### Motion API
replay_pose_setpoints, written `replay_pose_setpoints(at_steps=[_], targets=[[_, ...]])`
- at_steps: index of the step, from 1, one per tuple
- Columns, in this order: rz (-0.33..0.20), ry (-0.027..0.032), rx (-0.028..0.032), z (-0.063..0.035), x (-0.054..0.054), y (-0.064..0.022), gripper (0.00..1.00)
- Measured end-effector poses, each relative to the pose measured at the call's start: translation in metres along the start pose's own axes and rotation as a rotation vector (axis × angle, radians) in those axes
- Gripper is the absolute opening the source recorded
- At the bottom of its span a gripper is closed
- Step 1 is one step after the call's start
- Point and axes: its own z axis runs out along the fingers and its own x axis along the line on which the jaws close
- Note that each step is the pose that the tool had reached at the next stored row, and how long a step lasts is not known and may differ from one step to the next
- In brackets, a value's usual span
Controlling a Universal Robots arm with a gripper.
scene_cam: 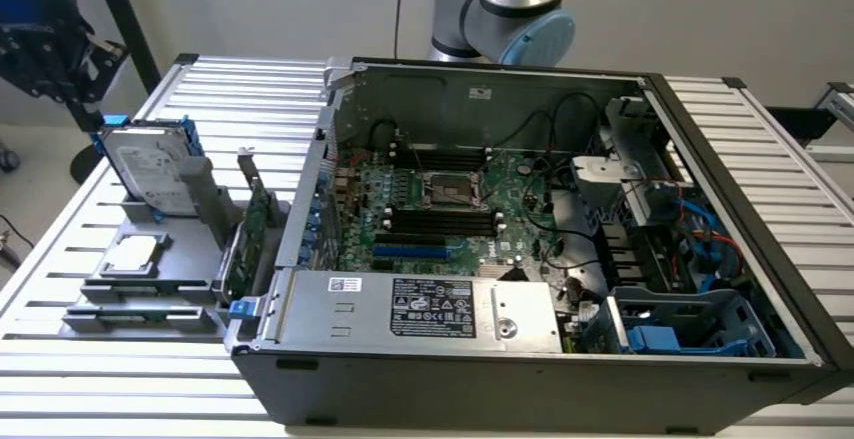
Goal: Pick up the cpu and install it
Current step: 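Reach for the cpu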
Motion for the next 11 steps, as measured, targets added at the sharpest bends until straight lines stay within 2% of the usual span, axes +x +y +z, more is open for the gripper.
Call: replay_pose_setpoints(at_steps=[3,7,11], targets=[[-0.055,-0.0005,0.0028,0.0009,-0.0001,0.0000,0.11],[-0.119,-0.0051,0.0062,0.0023,-0.0001,0.0000,0.11],[-0.126,-0.0061,0.0065,0.0025,-0.0001,0.0000,0.11]])
